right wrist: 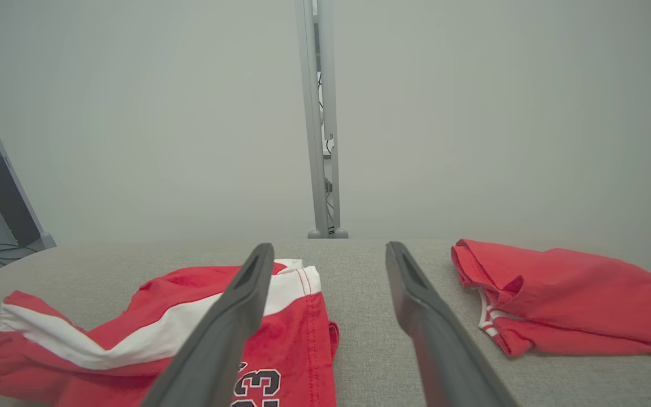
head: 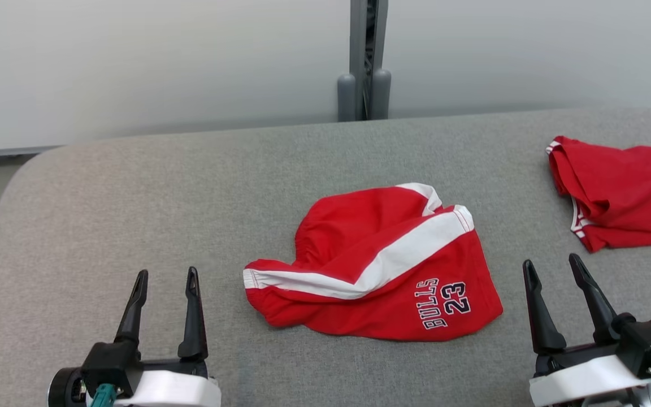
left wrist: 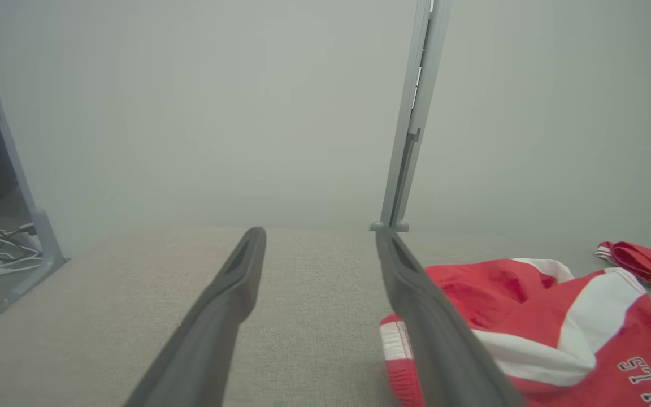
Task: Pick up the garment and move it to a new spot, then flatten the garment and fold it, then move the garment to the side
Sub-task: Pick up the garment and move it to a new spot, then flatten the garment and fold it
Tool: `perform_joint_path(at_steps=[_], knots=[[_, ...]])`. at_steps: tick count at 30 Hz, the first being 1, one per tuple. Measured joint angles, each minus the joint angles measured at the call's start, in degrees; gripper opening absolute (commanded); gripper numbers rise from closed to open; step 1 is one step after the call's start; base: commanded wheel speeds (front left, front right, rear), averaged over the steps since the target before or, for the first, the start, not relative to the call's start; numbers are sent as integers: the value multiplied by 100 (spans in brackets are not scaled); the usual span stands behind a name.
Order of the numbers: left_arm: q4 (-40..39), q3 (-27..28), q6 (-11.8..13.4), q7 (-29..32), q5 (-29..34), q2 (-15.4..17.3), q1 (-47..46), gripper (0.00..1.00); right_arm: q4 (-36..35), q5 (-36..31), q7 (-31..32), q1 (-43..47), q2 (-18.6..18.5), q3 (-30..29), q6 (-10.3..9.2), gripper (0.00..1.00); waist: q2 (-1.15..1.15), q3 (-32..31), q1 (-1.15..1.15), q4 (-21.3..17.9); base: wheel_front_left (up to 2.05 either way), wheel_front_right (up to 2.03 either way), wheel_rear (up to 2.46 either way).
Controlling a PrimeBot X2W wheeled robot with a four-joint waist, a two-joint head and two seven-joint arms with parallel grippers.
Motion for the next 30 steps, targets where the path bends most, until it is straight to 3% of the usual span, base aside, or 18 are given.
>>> perform_joint_path(at_steps=[11, 30], knots=[[-1, -18, -237, 0, 508, -38, 522, 100, -105, 121, 0, 344, -1, -33, 0, 100, 0, -464, 0, 264, 0, 0, 0], [141, 62, -62, 0, 642, -78, 667, 100, 25, 208, 0, 486, -1, 45, 0, 100, 0, -463, 0, 342, 0, 0, 0]])
